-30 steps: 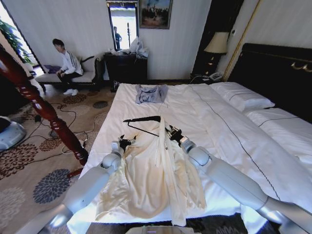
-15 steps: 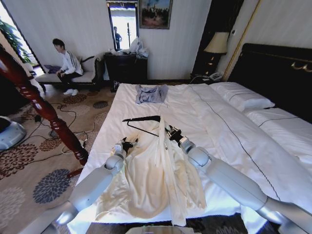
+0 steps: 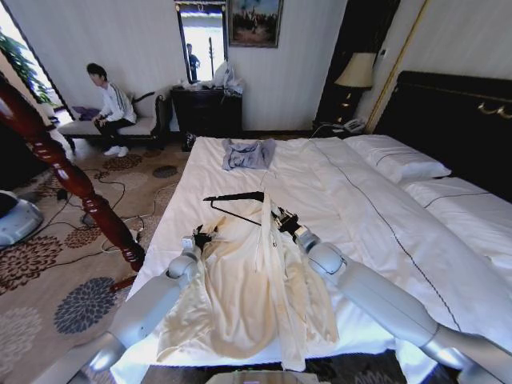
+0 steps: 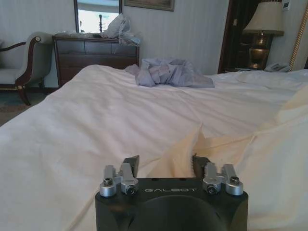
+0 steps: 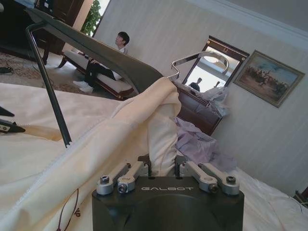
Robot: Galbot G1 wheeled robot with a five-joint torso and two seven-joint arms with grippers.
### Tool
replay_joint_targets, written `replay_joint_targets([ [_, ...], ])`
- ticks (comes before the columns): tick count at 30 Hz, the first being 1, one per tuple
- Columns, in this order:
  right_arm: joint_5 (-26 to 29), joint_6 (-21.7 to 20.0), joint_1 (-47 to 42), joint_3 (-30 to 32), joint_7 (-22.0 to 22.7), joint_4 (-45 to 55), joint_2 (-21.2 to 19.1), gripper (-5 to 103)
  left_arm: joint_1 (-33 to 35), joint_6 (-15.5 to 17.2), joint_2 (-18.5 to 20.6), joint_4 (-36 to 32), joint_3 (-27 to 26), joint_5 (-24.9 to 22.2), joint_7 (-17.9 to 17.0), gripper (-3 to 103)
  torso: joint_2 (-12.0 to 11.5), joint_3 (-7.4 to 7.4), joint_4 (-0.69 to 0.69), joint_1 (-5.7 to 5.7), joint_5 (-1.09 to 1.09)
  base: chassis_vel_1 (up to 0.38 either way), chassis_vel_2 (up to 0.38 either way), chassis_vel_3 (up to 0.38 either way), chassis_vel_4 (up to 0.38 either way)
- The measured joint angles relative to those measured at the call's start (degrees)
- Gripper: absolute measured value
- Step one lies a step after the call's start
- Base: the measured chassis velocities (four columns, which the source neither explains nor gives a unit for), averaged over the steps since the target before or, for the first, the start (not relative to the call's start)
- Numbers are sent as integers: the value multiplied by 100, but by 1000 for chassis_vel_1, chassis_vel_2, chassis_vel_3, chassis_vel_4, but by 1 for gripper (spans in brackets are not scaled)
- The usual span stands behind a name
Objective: Pick up the clothes from the bed and hang them on the clothes hanger.
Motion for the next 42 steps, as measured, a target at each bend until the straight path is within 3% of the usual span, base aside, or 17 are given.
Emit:
replay_joint_targets([
  [3, 13, -3, 1, -2, 7, 35, -7, 22, 0, -46, -32, 75, 26, 32, 52, 56, 0, 0, 0, 0, 0, 0, 0, 0, 0],
  [6, 22, -7, -22, 11, 16, 74, -30, 22, -2, -53, -69, 120, 61, 37, 63, 40, 0, 0, 0, 0, 0, 0, 0, 0, 0],
  [12, 25, -9, -51, 39, 17, 101, -64, 22, -4, -79, -87, 115, 77, 39, 64, 24, 0, 0, -1, 0, 0, 0, 0, 0, 0],
  [15, 25, -9, -60, 45, 18, 103, -71, 22, 1, -116, -77, 51, 78, 36, 63, 7, 0, 0, -1, 0, 0, 0, 0, 0, 0],
  [19, 25, -10, -60, 46, 18, 110, -69, 22, 1, -125, -69, 34, 81, 28, 63, 2, 0, 0, 0, 0, 0, 0, 0, 0, 0],
  [28, 11, -16, -120, 97, 18, 119, -76, 22, 54, -329, -4, -157, -64, 38, 80, 2, 0, 0, -1, 0, 0, 0, 0, 0, 0],
  [36, -141, 118, -195, 185, 28, -137, -148, 22, 427, -511, 266, -875, -462, 20, 110, 2, 0, 0, 1, 0, 0, 0, 0, 0, 0],
  [42, -367, 231, -239, 195, -36, -204, -249, 22, 524, -569, 394, -1016, -591, -14, 94, 2, 0, 0, -1, 0, 0, 0, 0, 0, 0],
])
